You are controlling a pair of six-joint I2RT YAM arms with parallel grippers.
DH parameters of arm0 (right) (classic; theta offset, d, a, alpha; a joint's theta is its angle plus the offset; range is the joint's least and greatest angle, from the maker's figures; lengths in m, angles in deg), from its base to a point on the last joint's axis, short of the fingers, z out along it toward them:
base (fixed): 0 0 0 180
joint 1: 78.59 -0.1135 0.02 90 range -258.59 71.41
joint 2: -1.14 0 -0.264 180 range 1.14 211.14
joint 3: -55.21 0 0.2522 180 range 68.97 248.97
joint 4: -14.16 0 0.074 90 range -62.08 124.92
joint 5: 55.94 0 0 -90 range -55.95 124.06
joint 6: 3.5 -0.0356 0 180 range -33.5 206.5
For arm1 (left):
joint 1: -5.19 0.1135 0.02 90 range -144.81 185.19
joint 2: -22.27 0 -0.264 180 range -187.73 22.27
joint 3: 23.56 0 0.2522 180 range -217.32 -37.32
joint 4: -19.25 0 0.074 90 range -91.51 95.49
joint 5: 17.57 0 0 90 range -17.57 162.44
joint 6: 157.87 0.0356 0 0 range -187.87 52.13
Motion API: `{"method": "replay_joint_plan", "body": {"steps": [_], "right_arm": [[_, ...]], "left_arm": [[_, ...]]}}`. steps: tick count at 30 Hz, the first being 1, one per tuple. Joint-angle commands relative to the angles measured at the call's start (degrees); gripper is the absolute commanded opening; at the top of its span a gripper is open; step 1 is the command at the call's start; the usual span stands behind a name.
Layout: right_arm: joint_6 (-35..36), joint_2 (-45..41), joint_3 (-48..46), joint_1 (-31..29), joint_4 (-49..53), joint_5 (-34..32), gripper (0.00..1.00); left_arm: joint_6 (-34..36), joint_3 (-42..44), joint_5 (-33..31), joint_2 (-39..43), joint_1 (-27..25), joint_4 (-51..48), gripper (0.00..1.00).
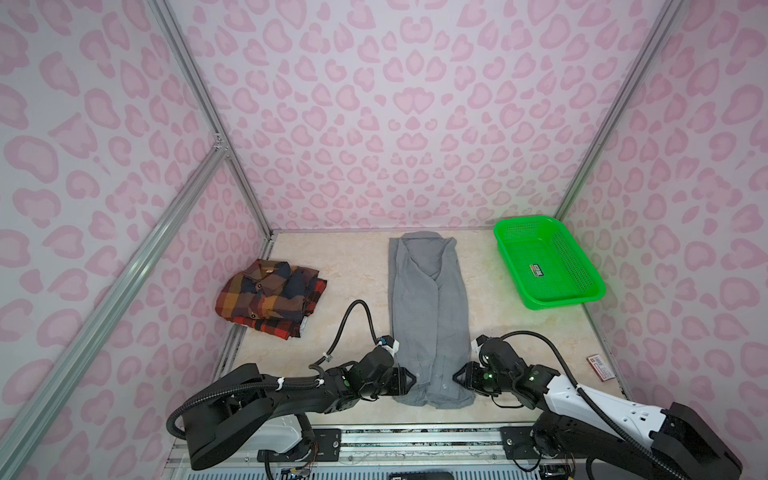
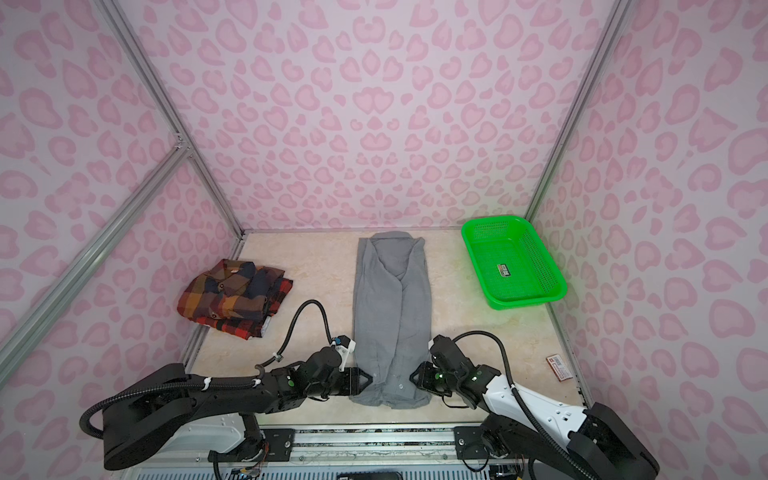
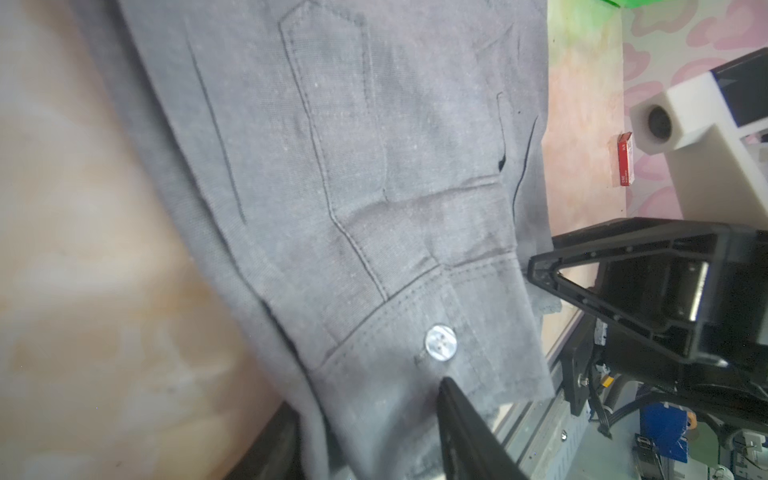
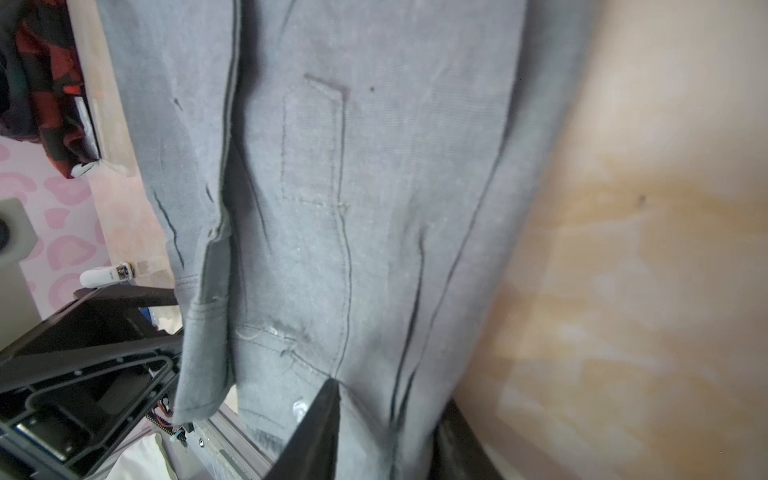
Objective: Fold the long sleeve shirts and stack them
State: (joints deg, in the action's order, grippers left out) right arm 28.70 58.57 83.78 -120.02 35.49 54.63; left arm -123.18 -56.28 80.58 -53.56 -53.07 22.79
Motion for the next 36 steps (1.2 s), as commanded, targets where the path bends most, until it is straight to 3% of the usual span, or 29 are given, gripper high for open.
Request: {"method": "replay_joint_plan", "body": {"steps": [1,7,10,14,23,36], "right_arm": [[-0.3,1.1,-0.7,-0.5,1.3,-0.8,0.3],[0.1,1.4,-0.8,-1.3,1.3,-1.8,0.15],[0.5,0.5,-0.5,-1.5,3.2,-2.8,0.08],[1.3,-1.3,0.2,-1.5,5.4,-4.0,0.0],[1.8,-3.8,3.2,-2.6,10.0,-4.3,0.0],[3.9,-6.9,14.5,-2.9,20.9,-6.6,0.0]], "left_arm": [[-0.2,0.0,0.8,-1.2,-0.3,-4.6,0.45],[0.2,0.1,-0.2,0.1,-0.3,-5.9,0.28],[-0.1,0.5,-0.7,0.7,-0.4,-6.0,0.11],[-0.3,0.6,-0.7,0.9,-0.3,-6.0,0.04],[-0.8,-2.1,-0.7,6.7,-0.4,-9.7,0.04],[-10.0,-11.1,-2.0,11.9,-0.2,-22.3,0.04]]}}
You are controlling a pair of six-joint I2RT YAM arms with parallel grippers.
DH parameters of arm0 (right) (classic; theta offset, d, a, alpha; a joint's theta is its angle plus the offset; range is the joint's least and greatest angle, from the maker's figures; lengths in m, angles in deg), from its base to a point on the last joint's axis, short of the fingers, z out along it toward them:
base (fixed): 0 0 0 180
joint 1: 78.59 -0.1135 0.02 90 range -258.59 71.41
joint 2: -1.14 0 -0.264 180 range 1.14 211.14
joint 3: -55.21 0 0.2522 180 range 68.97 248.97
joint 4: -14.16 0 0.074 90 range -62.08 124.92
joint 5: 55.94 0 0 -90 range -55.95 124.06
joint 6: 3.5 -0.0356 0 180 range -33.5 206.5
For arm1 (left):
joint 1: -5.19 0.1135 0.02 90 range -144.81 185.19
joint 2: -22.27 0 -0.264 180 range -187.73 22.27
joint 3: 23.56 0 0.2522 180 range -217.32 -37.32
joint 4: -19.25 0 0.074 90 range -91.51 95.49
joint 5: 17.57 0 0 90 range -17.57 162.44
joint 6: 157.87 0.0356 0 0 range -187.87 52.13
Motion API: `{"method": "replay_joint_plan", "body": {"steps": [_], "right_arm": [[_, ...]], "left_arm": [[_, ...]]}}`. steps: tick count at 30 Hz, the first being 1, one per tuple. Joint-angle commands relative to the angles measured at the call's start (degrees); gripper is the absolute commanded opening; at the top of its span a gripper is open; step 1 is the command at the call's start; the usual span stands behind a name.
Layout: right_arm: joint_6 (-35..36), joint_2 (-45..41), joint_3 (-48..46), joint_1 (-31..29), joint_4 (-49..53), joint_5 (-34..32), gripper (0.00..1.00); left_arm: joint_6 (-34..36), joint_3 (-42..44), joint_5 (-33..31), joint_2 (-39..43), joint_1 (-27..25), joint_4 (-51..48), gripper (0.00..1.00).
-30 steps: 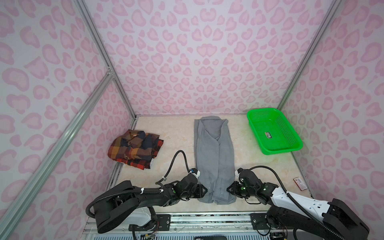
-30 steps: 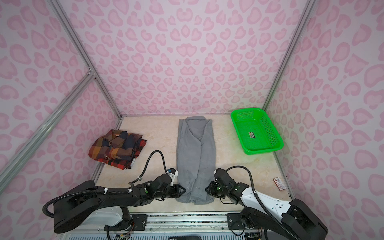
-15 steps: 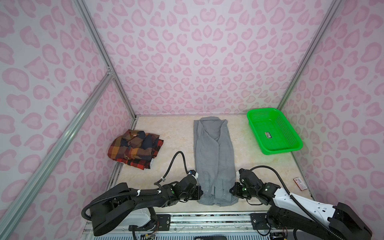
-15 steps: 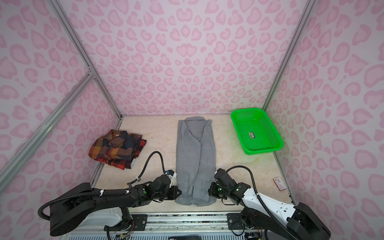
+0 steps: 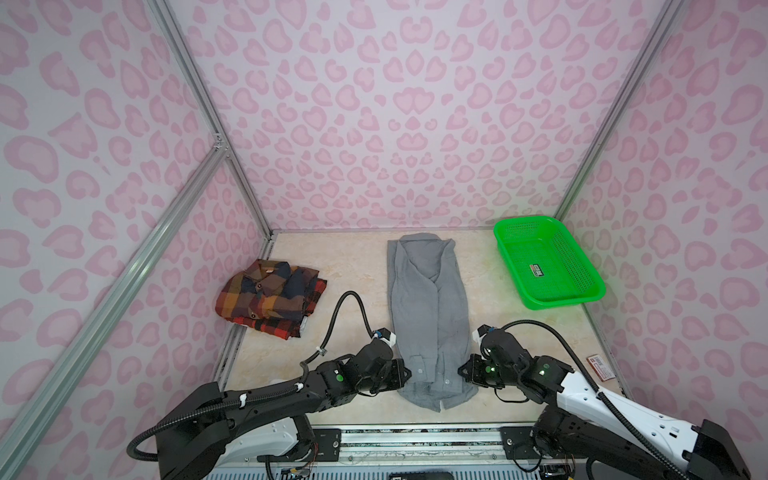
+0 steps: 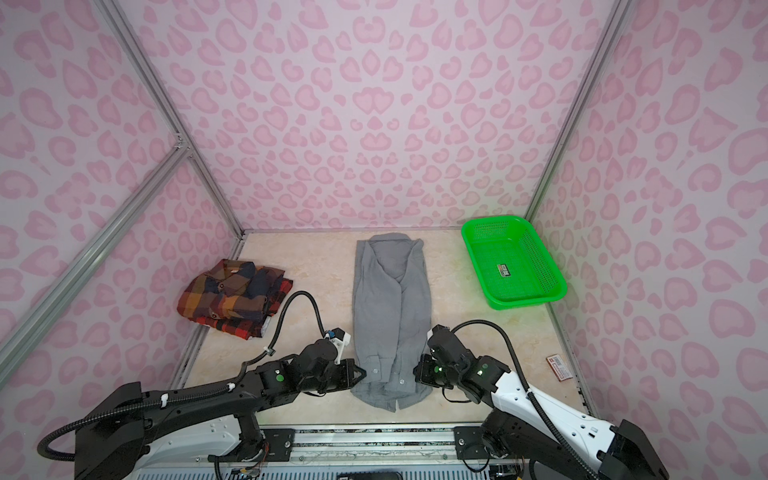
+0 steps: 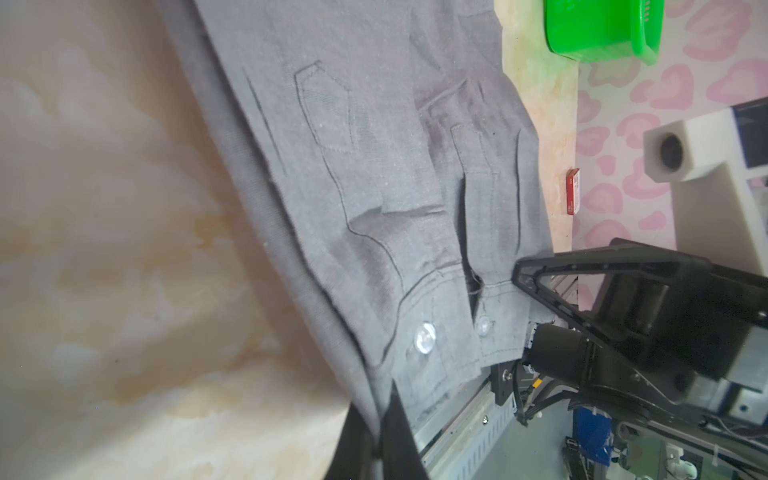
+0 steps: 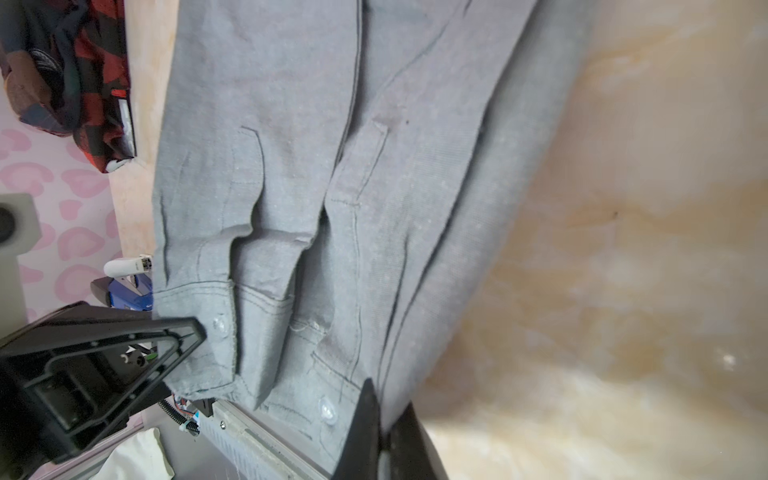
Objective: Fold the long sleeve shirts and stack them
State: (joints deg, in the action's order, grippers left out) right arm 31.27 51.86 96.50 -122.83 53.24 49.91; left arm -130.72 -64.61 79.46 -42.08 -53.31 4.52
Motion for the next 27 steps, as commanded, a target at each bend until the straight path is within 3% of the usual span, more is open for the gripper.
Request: {"method": "replay_joint_plan", "body": {"steps": [1,5,13,27], "right_arm": [[1.7,-0.2,2.6,0.0,3.7,-2.4,0.0],[1.8,-0.9,3.7,0.3,3.3,-4.6,0.0],[1.7,2.2,6.8,3.2,-0.2,-1.1,0.0],[5.8,8.6,11.4,11.7,-1.3,5.5,0.0]], "left_arm": [[-2.9,-3.6,-1.2,0.8,0.2,-5.2,0.04],[-5.5,-5.9,-1.5,2.4,1.7,-7.3,0.04],[-11.9,-9.4,-1.3,3.5,4.6,-8.5,0.03],[-17.9,-15.9,0.6,-4.6,8.0,-15.5,0.03]]}}
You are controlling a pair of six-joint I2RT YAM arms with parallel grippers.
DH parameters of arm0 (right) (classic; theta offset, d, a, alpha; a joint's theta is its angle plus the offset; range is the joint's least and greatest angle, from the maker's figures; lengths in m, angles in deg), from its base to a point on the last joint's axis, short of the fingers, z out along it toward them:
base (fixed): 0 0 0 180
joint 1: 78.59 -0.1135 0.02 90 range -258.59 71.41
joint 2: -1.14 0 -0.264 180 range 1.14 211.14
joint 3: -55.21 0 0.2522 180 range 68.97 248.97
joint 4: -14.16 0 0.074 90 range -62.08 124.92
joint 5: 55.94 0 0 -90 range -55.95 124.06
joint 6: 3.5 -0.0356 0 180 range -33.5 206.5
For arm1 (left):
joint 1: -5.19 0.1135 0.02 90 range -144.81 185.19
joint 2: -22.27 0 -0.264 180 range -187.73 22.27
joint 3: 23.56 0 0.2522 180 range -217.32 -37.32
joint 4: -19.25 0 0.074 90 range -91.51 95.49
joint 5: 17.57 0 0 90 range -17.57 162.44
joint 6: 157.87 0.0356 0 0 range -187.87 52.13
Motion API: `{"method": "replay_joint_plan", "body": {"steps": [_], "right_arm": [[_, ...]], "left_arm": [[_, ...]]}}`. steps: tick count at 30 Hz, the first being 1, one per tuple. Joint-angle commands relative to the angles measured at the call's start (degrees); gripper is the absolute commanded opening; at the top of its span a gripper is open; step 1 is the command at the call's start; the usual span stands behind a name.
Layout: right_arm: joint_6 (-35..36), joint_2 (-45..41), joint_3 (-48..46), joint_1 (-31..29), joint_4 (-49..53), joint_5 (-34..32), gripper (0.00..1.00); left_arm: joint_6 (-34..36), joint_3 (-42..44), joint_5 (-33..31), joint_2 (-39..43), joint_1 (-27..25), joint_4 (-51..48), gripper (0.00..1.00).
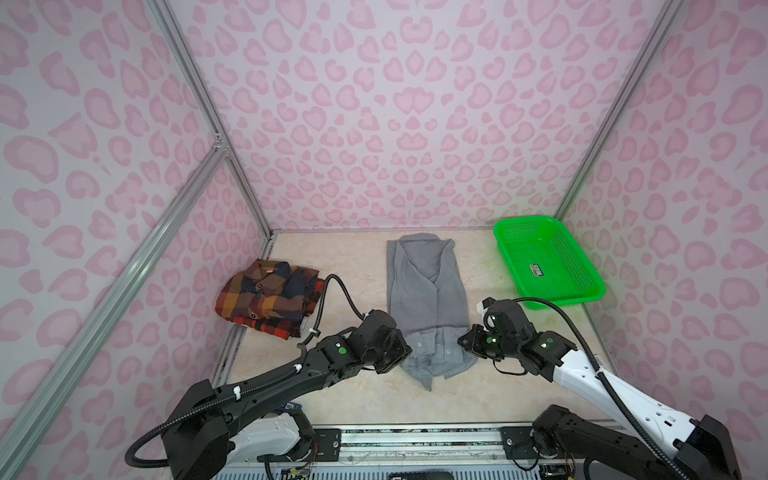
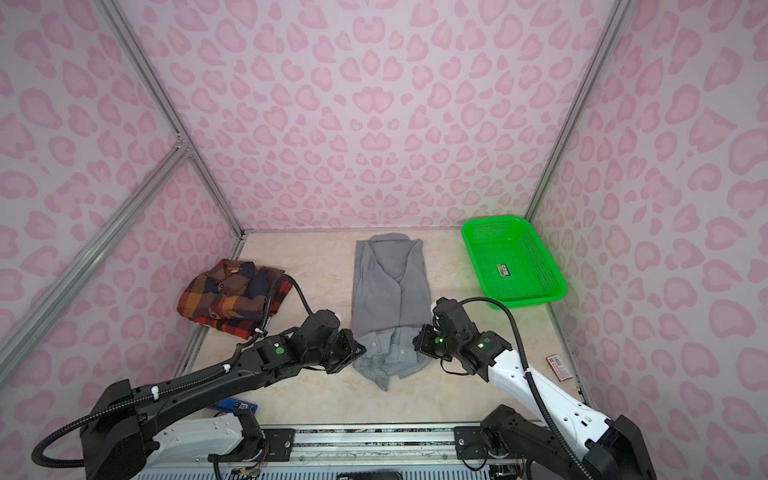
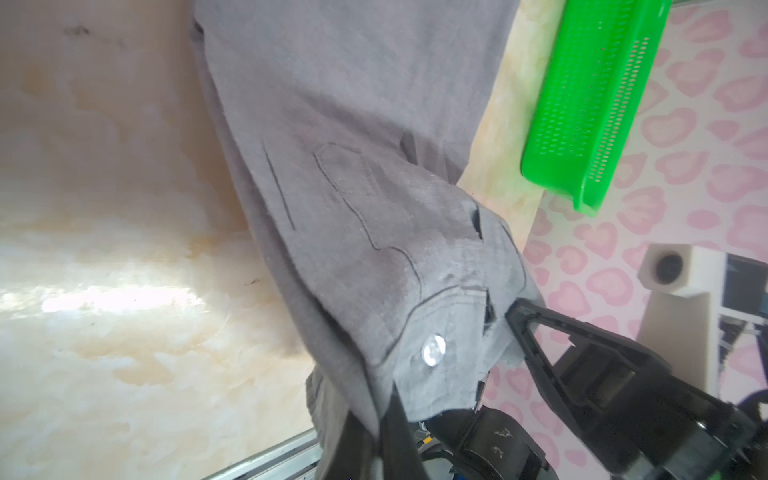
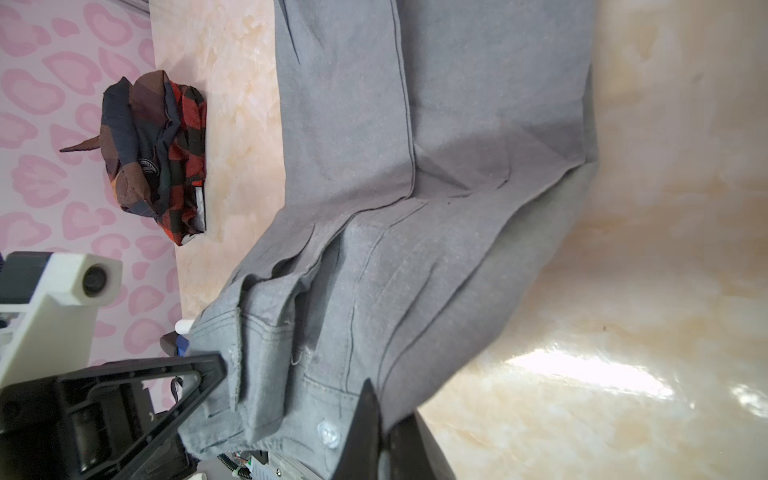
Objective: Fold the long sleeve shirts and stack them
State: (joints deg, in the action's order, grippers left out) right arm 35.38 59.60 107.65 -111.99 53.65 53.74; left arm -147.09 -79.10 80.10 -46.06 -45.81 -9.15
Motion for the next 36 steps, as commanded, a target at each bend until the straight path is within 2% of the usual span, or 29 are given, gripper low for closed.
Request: {"method": "replay_joint_plan", "body": {"steps": [1,10,19,26,36], "right_arm": [[1.8,1.2,0.3,1.2,-2.2,1.9,0.0],[3.2,7.2,1.3,3.5,-5.5,4.8,0.0],[5.9,14.1,2.9,8.2,-7.1,10.3,0.0],[6.3,17.4,3.3,9.6,-8.9,11.0,0.0],[7.8,18.4,5.6,12.2,-8.0,10.6,0.0]], "left_arm": [[-1.7,-1.6,-0.1,-0.9,0.9,-2.1,0.03],[-2.8,-3.5,0.3,-4.3,4.0,-4.3,0.03],[-1.7,-5.7,3.1,-9.8,6.4,-4.0,0.03],[1.2,-9.1,5.6,-15.4,9.3,-3.9,0.04],[6.0,-15.2,8.8,-22.0,10.8,-5.7,0.04]]}}
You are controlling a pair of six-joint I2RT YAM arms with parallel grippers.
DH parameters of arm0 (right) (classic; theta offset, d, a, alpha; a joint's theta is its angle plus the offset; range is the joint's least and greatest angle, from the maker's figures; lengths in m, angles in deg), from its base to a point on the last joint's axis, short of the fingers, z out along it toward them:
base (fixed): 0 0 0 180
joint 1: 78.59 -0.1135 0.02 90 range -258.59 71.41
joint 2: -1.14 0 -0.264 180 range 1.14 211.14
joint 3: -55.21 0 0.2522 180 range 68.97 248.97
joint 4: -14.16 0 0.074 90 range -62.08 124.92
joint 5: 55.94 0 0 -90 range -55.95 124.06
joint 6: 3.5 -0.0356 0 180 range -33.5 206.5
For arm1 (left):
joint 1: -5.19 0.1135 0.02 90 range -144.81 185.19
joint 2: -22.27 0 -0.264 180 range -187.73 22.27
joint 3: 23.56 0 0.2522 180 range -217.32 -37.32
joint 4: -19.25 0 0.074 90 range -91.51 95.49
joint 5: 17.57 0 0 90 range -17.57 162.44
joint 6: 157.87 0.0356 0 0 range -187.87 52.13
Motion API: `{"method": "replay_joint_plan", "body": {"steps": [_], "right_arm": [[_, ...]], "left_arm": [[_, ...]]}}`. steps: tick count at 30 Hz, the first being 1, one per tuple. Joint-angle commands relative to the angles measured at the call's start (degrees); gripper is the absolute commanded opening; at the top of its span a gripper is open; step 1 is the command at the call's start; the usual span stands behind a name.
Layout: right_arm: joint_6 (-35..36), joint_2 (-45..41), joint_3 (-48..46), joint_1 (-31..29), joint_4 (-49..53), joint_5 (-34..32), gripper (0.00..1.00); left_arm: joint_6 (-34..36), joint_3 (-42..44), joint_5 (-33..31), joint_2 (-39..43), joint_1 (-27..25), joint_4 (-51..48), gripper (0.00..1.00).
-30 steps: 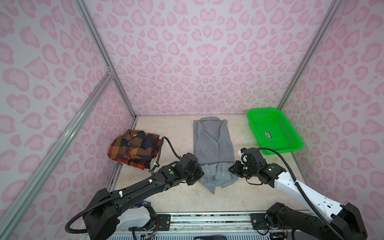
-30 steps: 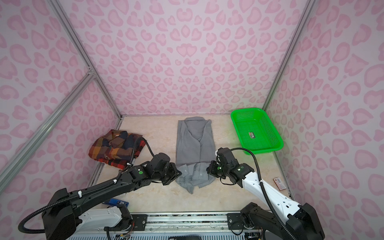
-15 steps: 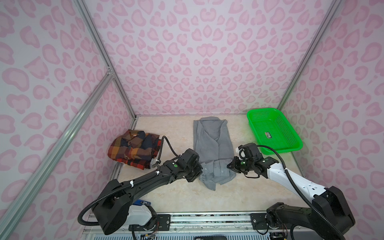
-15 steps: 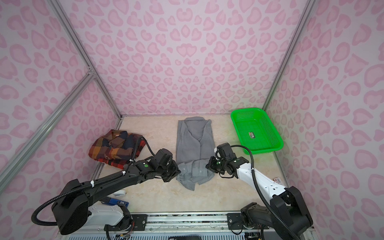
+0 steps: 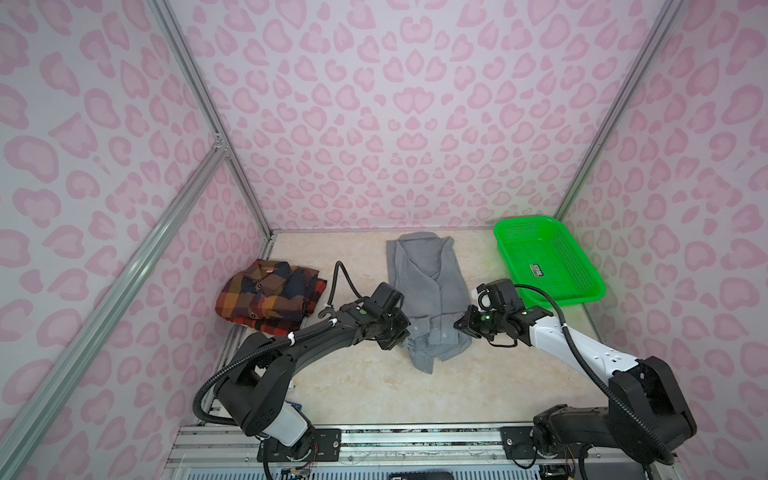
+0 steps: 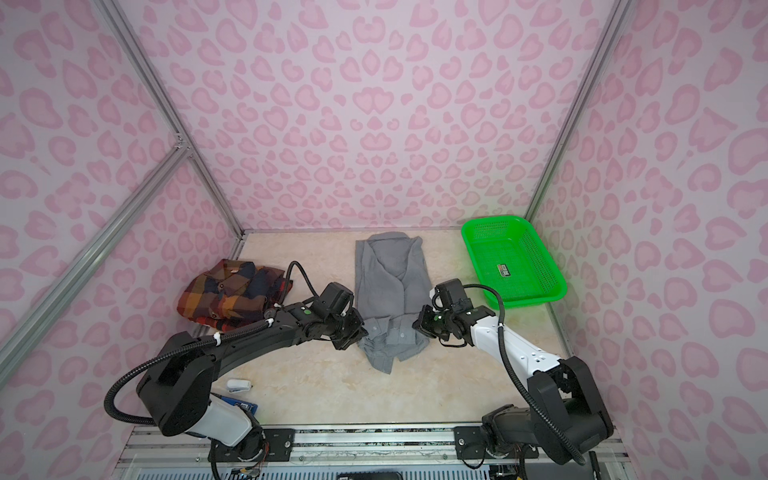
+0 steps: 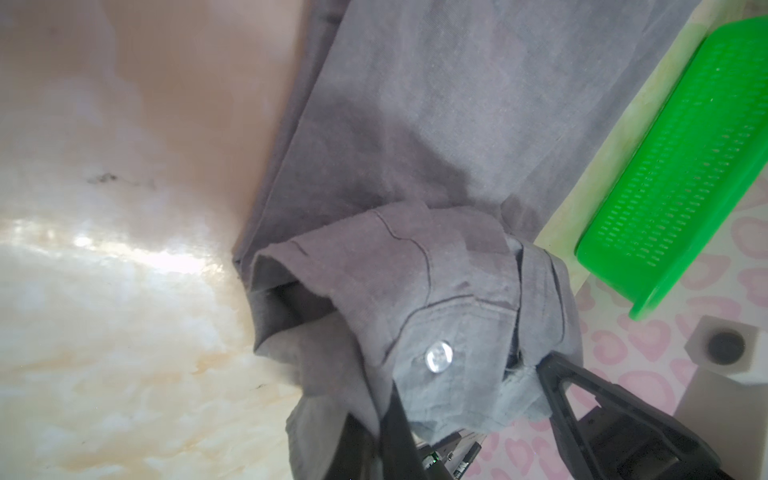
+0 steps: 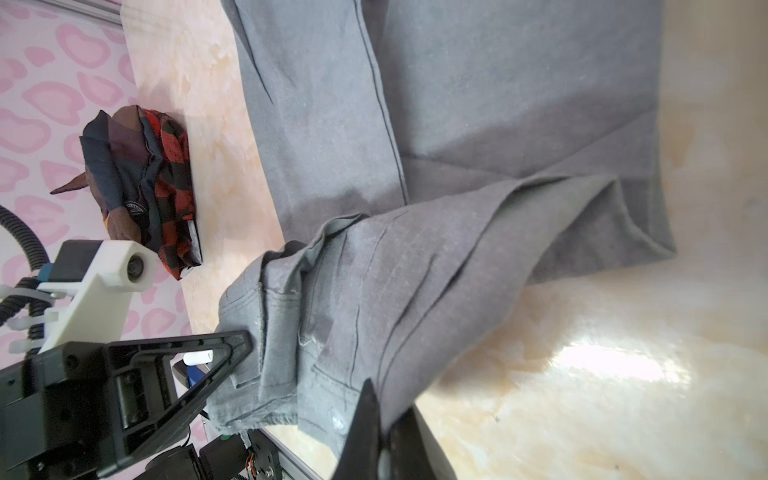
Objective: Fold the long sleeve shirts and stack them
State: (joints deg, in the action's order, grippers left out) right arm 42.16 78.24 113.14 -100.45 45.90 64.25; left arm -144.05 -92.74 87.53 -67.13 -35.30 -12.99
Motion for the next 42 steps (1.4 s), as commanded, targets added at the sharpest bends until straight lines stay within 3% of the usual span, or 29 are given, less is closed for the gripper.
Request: {"method": "replay_joint_plan", "body": {"steps": [1,11,21,27,33,42], "right_arm": [[1.0,-0.7,-0.2,0.9,-0.2,0.2,0.0],[-1.1,-11.2,-6.8,0.0,2.8,-0.7,0.0],[-8.5,-29.6,-11.8,-9.1,12.2,-8.8,0.0],[-13.5,-35.9,-11.2,-15.3,16.7,-13.0,0.0],[-16.7,-38.1,-10.5,-20.4,18.9,-17.1,0.0],[-17.0,-36.7,-11.8,-19.5,15.0,-20.5,0.0]], "left_arm": [[3.7,-2.0,1.7,-0.9,0.2,-2.1,0.04],[5.9,3.0,0.3,3.9,-1.7,-3.9,0.04],[2.8,4.8,-4.3,13.9,-9.6,-8.3,0.04],[-1.1,7.5,-6.0,18.7,-13.2,-8.9,0.04],[-2.3,6.1,-7.0,21.0,-14.8,-9.9,0.04],[0.2,4.9,-5.4,17.0,-11.9,-9.3,0.04]]}}
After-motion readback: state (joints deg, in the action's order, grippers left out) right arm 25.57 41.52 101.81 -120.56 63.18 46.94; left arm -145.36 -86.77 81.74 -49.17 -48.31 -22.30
